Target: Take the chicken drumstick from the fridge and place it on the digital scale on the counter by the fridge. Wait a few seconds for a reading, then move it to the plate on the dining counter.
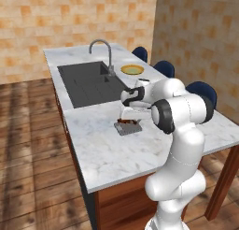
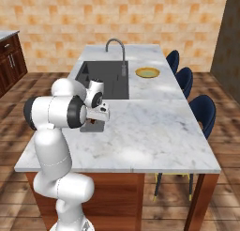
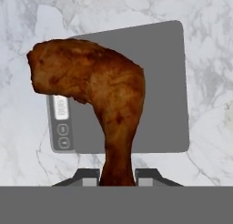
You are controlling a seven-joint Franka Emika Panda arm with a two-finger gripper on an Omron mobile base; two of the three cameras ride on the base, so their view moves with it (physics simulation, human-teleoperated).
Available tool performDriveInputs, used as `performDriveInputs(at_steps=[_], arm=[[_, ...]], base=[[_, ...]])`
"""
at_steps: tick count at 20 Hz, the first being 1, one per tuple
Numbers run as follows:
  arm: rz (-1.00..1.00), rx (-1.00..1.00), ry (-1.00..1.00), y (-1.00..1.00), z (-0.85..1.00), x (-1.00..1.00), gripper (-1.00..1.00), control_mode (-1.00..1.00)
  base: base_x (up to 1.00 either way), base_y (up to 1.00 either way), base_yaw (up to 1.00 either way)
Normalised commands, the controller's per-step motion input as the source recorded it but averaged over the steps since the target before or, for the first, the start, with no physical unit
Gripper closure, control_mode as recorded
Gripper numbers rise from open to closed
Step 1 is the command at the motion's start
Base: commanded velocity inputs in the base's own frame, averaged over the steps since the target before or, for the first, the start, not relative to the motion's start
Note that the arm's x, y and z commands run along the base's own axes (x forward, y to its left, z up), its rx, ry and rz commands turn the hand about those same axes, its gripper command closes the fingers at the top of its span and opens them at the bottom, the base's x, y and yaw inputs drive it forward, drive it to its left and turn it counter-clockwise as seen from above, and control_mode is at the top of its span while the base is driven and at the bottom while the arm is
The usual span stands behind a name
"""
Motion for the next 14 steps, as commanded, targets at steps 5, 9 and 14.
performDriveInputs(at_steps=[5, 9, 14], arm=[[0.00, 0.00, 0.00, 0.00, 0.00, 0.00, 1.00, -1.00], [0.00, 0.00, 0.01, 0.00, 0.00, 0.00, 1.00, -1.00], [0.00, 0.00, 0.03, 0.00, 0.00, 0.00, -1.00, -1.00]], base=[[0.00, 0.00, 0.00], [0.00, 0.00, 0.00], [0.00, 0.00, 0.00]])
